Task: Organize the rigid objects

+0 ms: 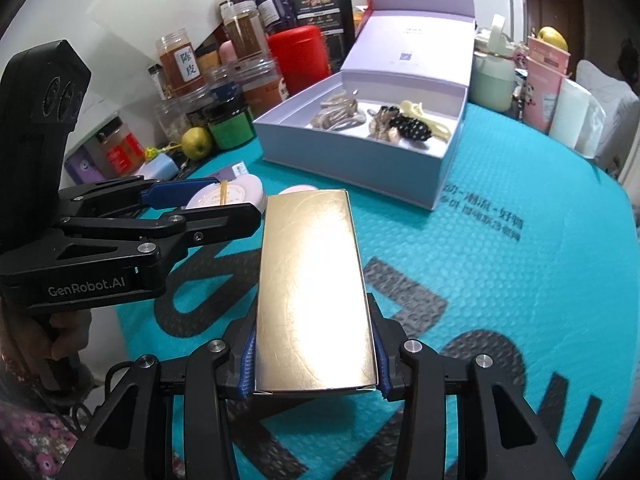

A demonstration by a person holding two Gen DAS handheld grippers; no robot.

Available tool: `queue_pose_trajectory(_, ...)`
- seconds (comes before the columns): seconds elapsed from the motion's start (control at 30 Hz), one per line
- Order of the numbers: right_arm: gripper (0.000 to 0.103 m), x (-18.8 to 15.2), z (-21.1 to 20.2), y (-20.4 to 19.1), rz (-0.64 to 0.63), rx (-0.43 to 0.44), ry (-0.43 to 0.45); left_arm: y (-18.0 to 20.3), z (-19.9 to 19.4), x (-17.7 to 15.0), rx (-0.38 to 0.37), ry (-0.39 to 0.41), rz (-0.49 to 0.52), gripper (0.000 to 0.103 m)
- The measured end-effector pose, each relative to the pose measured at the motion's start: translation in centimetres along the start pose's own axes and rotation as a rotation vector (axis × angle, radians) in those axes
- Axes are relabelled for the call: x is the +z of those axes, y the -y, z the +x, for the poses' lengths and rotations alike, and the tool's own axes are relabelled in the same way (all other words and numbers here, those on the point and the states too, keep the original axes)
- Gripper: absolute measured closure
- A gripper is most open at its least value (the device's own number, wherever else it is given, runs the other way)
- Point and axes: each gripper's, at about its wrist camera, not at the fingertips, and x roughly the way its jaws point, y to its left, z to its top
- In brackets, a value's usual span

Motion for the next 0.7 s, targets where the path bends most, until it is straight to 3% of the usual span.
queue_pose_trajectory(0.7,0.059,4.8,-0.9,2.4,-0.05,-0.022,0.055,1.0,0.7,5.0,0.007,0.052,0.074,0.049)
